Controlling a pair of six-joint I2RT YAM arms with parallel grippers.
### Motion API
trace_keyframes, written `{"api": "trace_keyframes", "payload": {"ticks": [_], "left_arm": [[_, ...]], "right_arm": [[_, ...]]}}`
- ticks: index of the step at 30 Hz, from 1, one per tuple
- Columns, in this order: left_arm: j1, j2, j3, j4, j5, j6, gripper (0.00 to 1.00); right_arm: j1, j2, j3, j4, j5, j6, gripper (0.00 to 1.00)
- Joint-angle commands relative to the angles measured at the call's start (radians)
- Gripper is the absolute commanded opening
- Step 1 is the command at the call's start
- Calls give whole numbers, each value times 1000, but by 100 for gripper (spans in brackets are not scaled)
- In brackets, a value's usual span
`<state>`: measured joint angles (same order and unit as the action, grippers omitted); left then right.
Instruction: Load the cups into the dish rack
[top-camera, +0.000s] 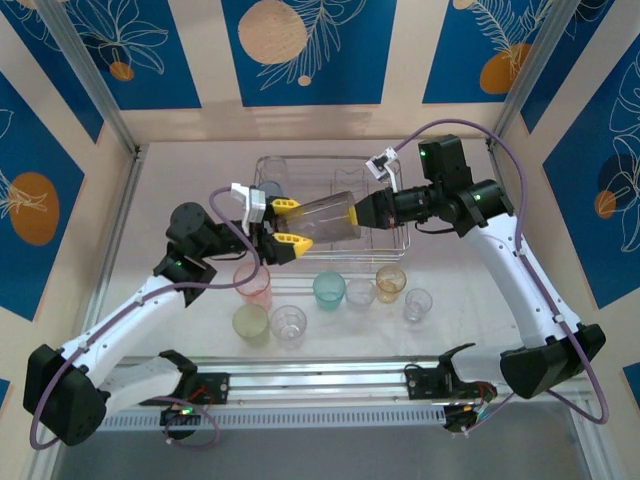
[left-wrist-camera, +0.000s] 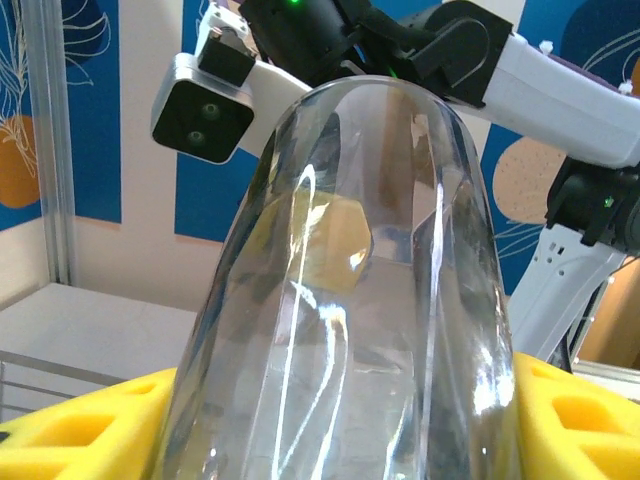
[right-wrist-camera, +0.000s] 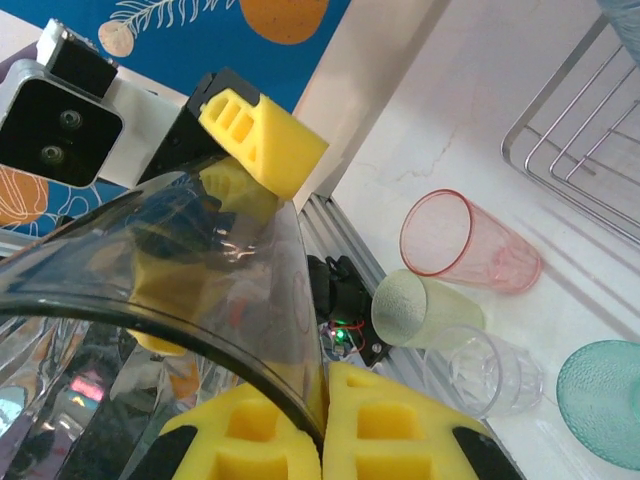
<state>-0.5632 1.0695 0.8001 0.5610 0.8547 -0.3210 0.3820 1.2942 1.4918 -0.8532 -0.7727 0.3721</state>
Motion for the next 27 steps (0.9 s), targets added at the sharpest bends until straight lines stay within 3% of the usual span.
{"api": "trace_keyframes", "payload": {"ticks": [1, 3, 6, 8, 12, 14, 17, 20, 27], "left_arm": [[-15, 13, 49, 14, -4, -14, 52], [-12, 13, 64, -28, -36, -21, 36], [-12, 5, 126, -209, -114, 9, 26], [-11, 4, 227, -490, -257, 76, 16], [-12, 116, 531, -1128, -556, 228, 5], [-11, 201, 663, -1373, -698, 270, 0], [-11, 323, 810, -1627, -889, 275, 0], [-12, 406, 869, -1729, -954, 259, 0], [-15, 590, 948, -1827, -1040, 222, 0]], "right_arm": [[23, 21, 35, 45, -25, 13, 0], [23, 27, 42, 44, -20, 18, 4], [16, 29, 58, 4, 25, 10, 48], [0, 15, 66, -55, 128, 4, 55], [-83, -52, 47, -192, 518, 37, 57], [-161, -101, -5, -197, 557, 47, 57], [-283, -170, -93, -181, 528, 50, 57], [-336, -192, -144, -181, 507, 48, 56], [-342, -205, -203, -179, 513, 42, 56]]}}
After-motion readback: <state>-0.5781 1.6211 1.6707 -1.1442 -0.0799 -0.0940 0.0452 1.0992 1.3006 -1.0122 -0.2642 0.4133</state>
